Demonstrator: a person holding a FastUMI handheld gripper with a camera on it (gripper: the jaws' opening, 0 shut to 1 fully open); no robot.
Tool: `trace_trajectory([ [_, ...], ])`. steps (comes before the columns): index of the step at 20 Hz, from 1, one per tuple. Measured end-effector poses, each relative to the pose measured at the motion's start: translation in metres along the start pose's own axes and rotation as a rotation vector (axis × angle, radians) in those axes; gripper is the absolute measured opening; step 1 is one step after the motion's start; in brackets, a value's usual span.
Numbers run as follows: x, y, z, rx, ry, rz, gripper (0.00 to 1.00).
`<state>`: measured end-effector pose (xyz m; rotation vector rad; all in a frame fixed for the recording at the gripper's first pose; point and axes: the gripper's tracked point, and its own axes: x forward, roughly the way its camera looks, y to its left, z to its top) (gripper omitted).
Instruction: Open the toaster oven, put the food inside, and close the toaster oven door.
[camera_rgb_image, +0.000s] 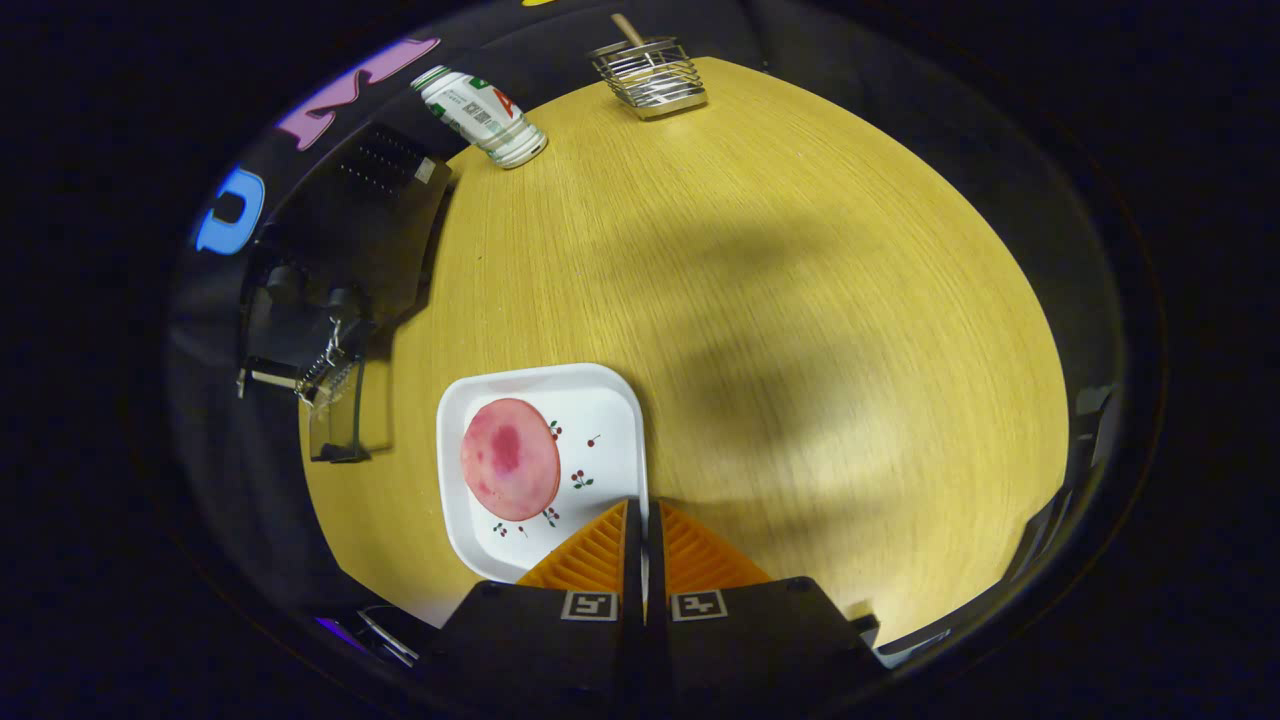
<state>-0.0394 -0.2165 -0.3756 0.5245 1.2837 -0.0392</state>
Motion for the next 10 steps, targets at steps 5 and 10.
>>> trace_trajectory([
  [5,-0.016,0.032,-0.02,0.121,-0.069,0.087,0.05],
  [10,-0.034,0.065,-0.048,0.246,-0.117,0.166,0.05],
])
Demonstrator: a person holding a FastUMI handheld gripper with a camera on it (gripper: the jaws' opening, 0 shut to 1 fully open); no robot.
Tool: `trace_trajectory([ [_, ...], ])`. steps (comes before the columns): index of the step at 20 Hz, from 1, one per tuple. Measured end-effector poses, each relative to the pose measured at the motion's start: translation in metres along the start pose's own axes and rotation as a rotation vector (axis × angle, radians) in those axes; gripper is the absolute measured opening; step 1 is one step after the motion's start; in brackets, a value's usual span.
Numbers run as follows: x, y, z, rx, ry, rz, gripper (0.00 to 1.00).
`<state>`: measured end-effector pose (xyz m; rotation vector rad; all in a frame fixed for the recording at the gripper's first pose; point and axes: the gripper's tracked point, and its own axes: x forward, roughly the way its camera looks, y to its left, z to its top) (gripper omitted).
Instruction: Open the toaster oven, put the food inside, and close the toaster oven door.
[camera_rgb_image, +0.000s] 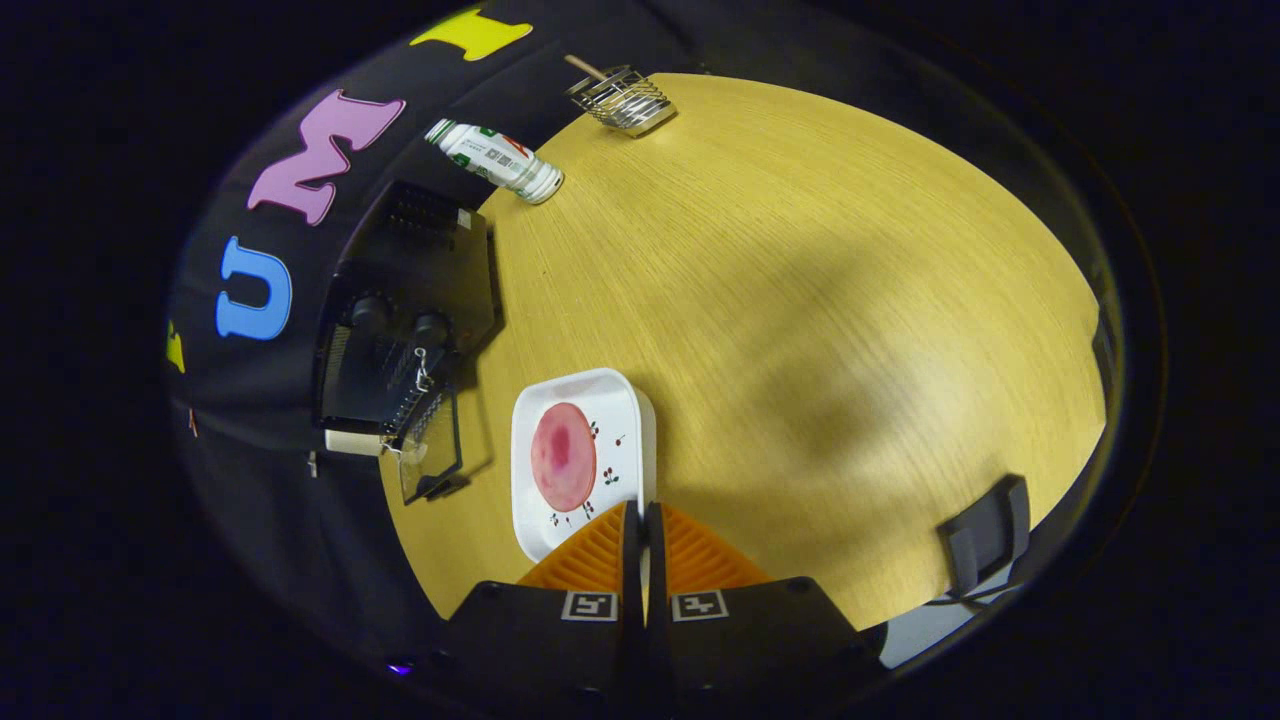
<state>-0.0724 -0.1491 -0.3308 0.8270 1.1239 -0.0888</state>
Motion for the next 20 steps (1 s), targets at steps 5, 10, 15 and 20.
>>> trace_trajectory([
  [5,-0.018,0.028,-0.032,0.094,-0.049,0.067,0.05],
  [10,-0.033,0.071,-0.063,0.136,-0.091,0.135,0.05],
  [15,-0.032,0.116,-0.091,0.123,-0.106,0.186,0.05],
  [20,-0.015,0.162,-0.104,0.136,-0.097,0.232,0.05],
])
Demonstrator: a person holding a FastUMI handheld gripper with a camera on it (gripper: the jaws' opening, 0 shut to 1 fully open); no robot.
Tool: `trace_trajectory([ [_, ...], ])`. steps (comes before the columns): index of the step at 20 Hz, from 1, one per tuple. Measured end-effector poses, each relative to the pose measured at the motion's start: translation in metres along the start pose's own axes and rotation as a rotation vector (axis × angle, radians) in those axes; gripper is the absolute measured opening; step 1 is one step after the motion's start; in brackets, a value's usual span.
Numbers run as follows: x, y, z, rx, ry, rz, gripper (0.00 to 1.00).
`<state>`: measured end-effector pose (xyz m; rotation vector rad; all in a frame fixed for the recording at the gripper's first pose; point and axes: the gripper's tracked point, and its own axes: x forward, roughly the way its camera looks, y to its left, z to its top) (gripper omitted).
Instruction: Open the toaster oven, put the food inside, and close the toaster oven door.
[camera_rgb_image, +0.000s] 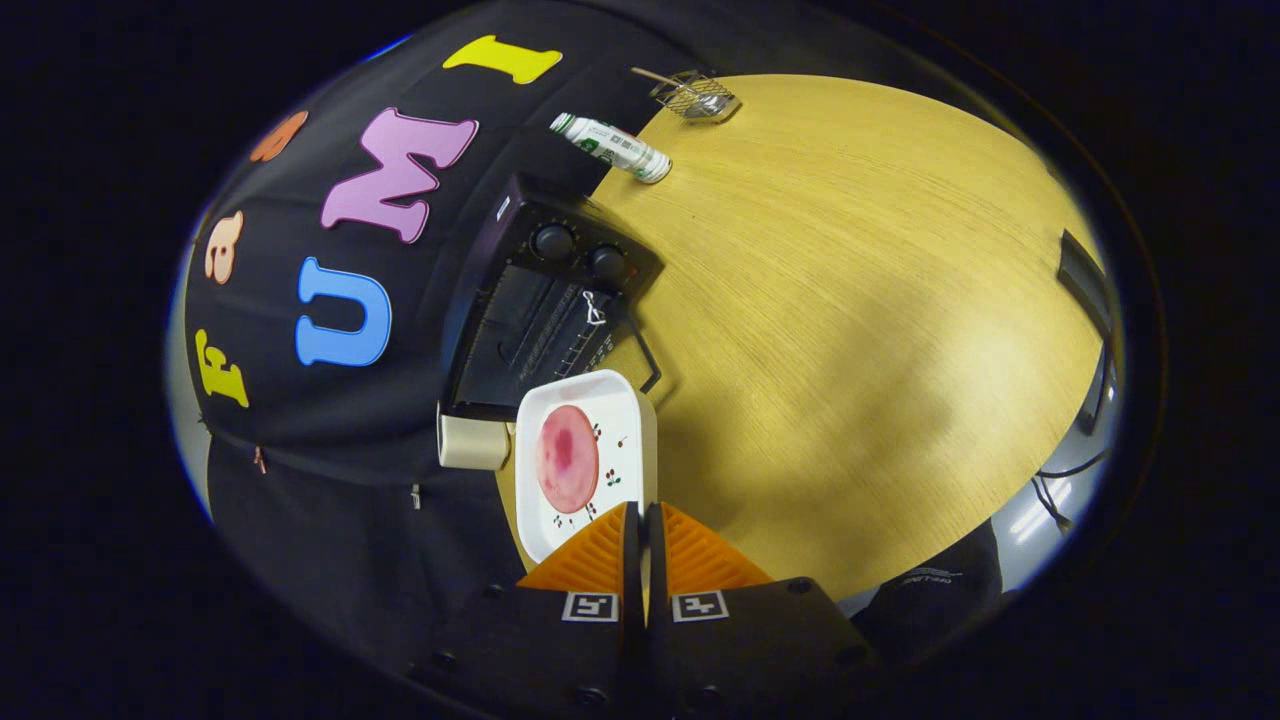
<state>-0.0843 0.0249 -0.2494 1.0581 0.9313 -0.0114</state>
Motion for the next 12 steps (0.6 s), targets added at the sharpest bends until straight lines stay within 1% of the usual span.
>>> trace_trajectory([
  [4,0.029,0.035,0.003,-0.014,0.001,0.04,0.05],
  [7,0.058,0.055,0.013,-0.003,0.007,0.06,0.05],
  [12,0.106,0.07,0.034,0.054,-0.011,0.052,0.05],
])
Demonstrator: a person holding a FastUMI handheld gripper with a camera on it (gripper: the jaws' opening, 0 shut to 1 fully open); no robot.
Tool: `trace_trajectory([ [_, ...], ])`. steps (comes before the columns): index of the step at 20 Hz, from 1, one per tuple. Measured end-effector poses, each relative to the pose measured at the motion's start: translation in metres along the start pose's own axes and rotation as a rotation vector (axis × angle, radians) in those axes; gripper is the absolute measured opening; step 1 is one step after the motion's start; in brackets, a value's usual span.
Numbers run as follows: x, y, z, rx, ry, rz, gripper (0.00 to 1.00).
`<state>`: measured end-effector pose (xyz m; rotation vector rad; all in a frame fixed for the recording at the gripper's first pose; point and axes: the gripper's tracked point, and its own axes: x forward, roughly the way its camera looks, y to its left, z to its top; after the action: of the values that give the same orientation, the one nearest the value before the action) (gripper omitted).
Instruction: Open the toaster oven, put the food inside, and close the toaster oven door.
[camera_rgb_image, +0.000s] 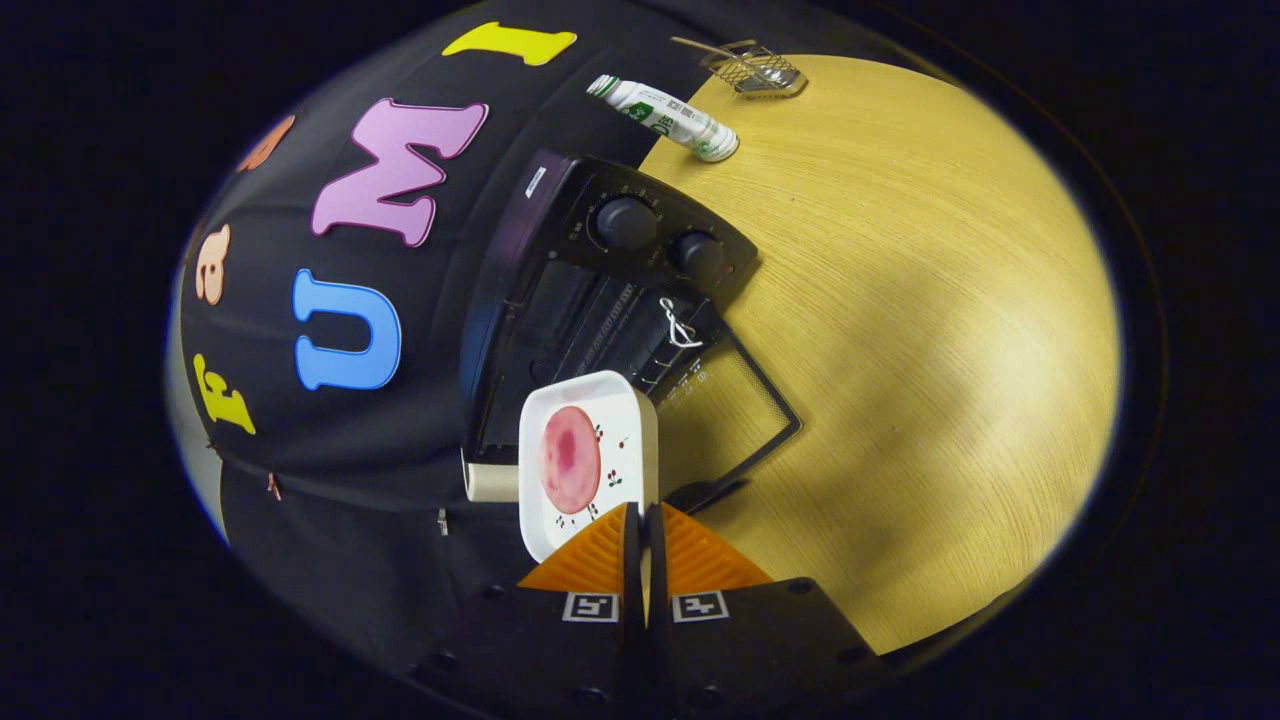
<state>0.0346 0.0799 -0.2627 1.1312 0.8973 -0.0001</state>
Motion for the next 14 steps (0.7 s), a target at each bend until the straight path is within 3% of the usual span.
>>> trace_trajectory([
  [14,0.12,0.042,0.053,0.2,-0.249,0.063,0.05],
])
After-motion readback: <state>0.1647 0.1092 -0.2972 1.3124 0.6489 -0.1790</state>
